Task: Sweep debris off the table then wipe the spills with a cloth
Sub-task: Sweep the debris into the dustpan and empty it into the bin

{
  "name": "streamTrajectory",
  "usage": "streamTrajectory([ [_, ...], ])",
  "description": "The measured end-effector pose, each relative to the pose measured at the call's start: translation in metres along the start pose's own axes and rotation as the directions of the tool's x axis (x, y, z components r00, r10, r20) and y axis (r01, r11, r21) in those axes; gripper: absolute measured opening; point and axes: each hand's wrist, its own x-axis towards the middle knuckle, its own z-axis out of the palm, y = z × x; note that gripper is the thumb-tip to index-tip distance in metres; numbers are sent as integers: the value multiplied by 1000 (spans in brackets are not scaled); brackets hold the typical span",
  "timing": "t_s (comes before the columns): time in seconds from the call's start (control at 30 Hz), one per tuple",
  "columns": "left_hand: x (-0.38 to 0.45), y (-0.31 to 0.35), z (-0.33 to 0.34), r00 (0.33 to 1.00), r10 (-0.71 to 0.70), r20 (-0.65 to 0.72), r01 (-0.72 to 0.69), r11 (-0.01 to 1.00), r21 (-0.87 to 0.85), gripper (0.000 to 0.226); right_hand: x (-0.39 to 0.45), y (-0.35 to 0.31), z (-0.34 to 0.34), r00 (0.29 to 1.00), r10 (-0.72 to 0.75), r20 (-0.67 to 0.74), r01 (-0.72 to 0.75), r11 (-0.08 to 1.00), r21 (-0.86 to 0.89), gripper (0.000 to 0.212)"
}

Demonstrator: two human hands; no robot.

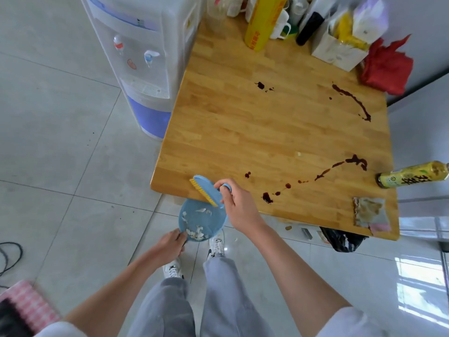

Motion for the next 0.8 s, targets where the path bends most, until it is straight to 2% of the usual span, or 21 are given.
streamTrajectory([
  [0.07,-1,-1,1,1000,-7,2,7,1000,-3,25,-6,1,0,998,17,54,-18,1000,13,22],
  [0.1,-1,0,2,1000,-4,2,4,1000,8,25,-8,2,-1,999,32,24,-33,998,45,22],
  [0.3,-3,1,-1,1000,-1,4,1,997,80,26,-2,-1,-43,946,144,-289,-87,976,202,21],
  [0.37,-5,1,-1,1000,4,-8,-3,995,96,27,5,2,-75,890,178,-421,-87,970,227,23],
  [0.47,-9,5,-2,1000,-5,-5,5,992,124,27,20,20,-136,738,259,-623,-152,963,221,25],
  [0.53,-10,6,-1,1000,-3,-7,4,988,151,28,31,36,-172,646,289,-707,-191,957,217,26],
  [0.6,-7,10,-2,1000,-9,-10,10,990,140,28,44,53,-195,611,294,-735,-235,954,186,26],
  [0.8,-2,12,-4,999,-16,-39,21,990,136,29,68,101,-216,570,308,-761,-337,933,125,30],
])
